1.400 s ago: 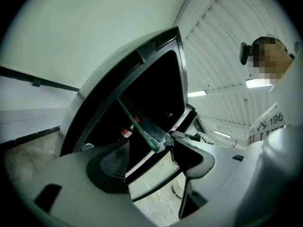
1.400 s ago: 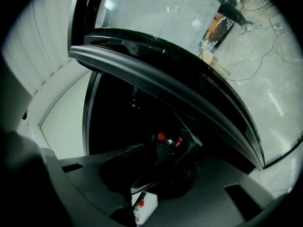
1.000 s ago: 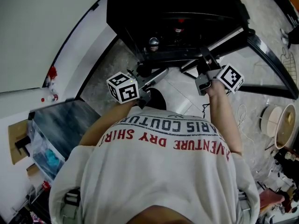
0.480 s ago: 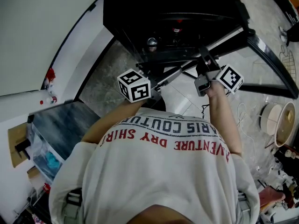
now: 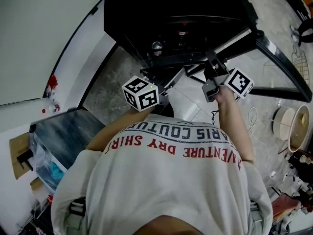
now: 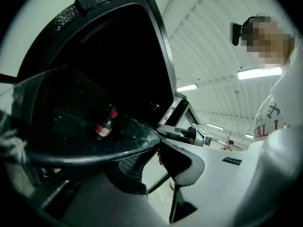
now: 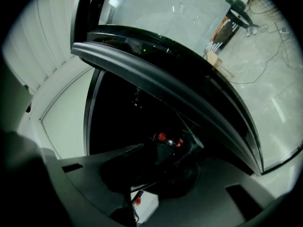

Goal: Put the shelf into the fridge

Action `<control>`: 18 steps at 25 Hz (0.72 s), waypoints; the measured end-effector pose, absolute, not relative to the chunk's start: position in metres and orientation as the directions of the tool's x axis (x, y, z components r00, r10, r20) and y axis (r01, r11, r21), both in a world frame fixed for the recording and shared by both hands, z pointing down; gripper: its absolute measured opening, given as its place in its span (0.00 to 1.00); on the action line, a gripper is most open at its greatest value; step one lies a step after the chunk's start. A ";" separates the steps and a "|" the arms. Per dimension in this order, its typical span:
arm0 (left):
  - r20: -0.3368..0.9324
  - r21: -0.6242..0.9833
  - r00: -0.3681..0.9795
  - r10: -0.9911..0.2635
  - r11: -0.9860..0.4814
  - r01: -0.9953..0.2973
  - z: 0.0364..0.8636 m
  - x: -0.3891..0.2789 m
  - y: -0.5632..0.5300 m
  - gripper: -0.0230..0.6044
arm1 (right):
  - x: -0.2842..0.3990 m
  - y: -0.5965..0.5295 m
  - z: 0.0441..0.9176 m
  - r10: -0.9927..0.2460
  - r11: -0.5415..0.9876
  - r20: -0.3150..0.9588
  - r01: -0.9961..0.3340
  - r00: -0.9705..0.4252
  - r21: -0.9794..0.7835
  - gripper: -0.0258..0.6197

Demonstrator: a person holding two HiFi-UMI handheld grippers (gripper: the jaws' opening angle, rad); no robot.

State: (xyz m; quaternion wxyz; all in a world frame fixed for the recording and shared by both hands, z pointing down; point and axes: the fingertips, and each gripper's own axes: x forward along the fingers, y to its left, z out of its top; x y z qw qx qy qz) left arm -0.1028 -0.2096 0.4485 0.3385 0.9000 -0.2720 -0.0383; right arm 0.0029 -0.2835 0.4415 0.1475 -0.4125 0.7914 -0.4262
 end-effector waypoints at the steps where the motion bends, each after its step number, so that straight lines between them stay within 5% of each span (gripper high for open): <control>1: 0.117 0.631 0.848 -0.516 -0.621 -0.465 0.448 -0.103 -0.210 0.21 | 0.002 -0.283 0.441 -0.776 0.299 0.115 -0.523 -0.620 -0.798 0.16; 18: 0.125 0.638 0.846 -0.518 -0.612 -0.469 0.449 -0.110 -0.230 0.21 | -0.005 -0.244 0.443 -0.728 0.365 0.187 -0.604 -0.660 -0.709 0.33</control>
